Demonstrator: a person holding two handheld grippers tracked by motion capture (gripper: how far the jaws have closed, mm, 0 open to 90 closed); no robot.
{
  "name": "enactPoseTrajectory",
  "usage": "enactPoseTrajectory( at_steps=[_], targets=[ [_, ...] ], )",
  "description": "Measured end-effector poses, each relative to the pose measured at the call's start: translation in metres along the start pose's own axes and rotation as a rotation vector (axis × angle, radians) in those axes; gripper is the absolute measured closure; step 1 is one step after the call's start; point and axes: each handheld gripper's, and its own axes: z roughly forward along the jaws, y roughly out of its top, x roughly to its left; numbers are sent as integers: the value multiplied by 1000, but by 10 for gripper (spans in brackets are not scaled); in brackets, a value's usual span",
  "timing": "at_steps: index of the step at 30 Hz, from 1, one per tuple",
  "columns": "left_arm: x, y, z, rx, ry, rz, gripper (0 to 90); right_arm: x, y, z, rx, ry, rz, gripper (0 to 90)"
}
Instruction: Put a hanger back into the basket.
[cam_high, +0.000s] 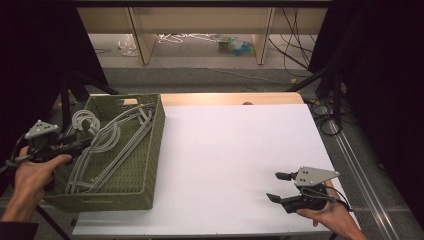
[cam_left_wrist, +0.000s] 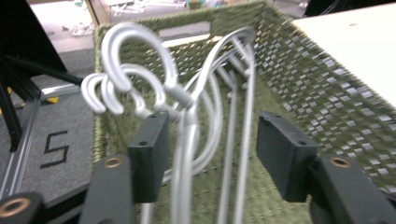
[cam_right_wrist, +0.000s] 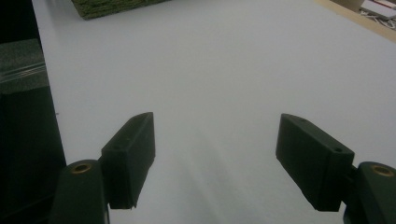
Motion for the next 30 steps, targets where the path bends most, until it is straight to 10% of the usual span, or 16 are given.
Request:
enactPoseTrajectory(
  at_steps=[21,30],
  targets=[
    [-93,-13,-17,-197,-267,65,276,5,3,-4,-40,-86,54,253],
    [-114,-21,-12,-185,-334,89,225,10,4,-6,-43,-94,71,242]
  ],
)
